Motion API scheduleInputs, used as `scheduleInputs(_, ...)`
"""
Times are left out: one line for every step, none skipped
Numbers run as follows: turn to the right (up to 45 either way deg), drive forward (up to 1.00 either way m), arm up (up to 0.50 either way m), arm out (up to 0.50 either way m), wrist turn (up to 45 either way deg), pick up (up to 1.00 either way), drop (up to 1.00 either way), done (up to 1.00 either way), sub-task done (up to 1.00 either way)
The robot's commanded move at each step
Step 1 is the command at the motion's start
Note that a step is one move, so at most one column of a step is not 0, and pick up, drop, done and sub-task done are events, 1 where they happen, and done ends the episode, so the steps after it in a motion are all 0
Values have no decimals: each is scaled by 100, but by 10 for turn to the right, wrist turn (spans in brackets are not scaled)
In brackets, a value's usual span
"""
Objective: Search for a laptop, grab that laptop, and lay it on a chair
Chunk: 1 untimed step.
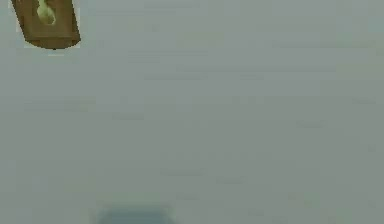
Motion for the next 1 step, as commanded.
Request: scheduleInputs(450,0,0,0,0,0,0,0,0)
